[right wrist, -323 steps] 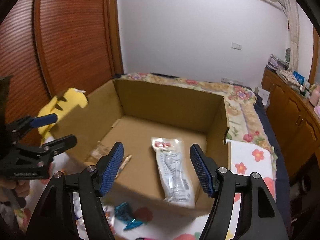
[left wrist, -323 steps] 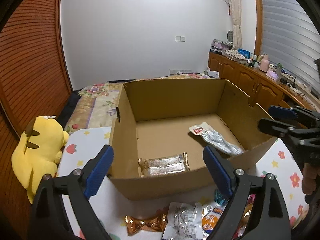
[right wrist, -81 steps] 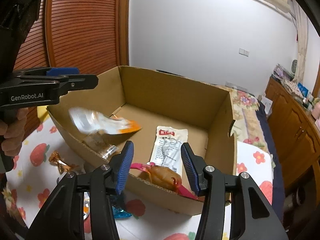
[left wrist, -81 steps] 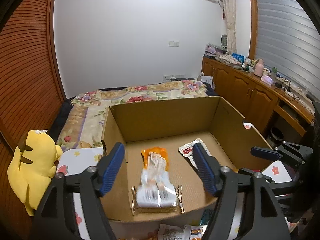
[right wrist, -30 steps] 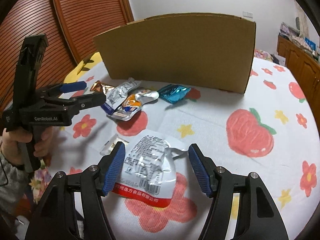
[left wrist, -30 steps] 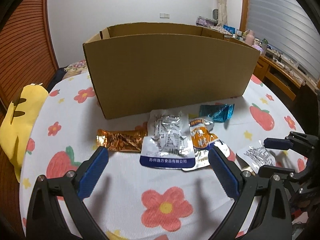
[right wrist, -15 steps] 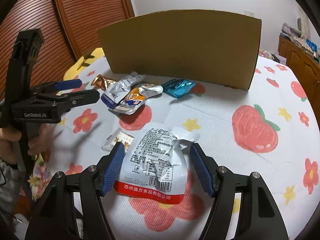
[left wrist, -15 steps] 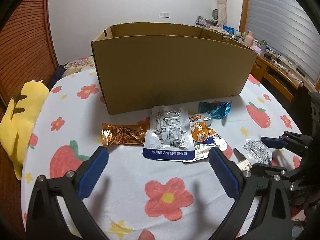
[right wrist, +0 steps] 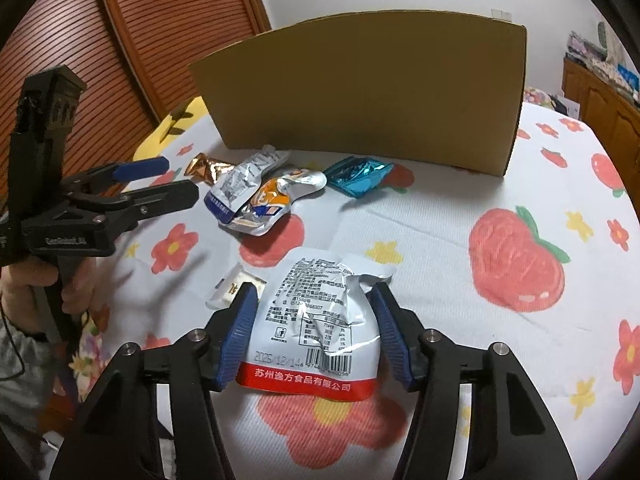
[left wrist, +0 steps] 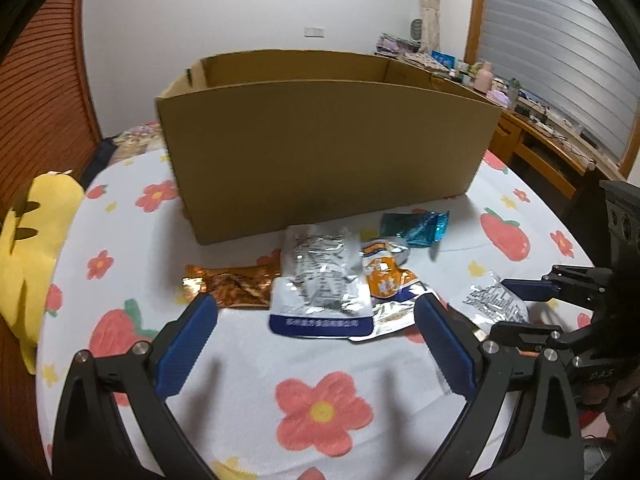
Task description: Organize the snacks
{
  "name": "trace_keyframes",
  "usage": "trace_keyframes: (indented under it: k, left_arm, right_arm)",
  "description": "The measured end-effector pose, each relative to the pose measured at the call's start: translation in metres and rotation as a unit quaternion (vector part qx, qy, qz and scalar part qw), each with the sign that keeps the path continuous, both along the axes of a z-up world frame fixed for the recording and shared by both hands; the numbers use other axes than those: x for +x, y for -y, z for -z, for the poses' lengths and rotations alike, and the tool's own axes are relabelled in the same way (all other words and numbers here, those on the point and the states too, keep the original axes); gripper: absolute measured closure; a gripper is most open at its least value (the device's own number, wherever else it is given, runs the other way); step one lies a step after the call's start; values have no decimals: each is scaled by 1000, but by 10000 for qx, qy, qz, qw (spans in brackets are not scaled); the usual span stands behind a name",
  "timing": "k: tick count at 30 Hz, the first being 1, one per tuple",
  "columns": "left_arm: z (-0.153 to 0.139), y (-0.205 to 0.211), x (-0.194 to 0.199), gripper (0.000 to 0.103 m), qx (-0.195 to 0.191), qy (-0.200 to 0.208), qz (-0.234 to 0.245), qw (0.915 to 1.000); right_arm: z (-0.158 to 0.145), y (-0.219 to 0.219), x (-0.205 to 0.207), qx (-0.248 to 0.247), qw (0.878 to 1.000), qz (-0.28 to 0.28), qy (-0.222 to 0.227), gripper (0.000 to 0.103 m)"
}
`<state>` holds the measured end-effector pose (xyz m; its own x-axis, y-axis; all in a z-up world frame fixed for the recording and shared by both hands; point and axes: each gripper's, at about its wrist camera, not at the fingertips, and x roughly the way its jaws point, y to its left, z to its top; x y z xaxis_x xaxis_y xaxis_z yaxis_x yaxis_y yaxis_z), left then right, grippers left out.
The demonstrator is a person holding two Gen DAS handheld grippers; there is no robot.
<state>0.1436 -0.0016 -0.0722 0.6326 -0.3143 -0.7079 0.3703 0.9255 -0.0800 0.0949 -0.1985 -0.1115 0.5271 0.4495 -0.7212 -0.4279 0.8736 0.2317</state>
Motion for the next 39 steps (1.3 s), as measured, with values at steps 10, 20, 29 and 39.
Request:
trace_keyframes:
  k: [10,20,29,39]
  left_arm:
    - [8,17,25,28,233,-218,12,9995]
    - [15,24,50,41,156,-554,81,9983]
    - [24,22,52,42,313,-566,160,9978]
    - [24,11,51,43,65,-463,332,9984]
  right_arm:
    - [-4,17,4,302,9995,102,-7,69]
    - [-7,9,2,31,9999,47,119,66]
    - [-4,2,2,69,10000,56,17,55]
    - [-5,3,4,32,9995,305,-82,48]
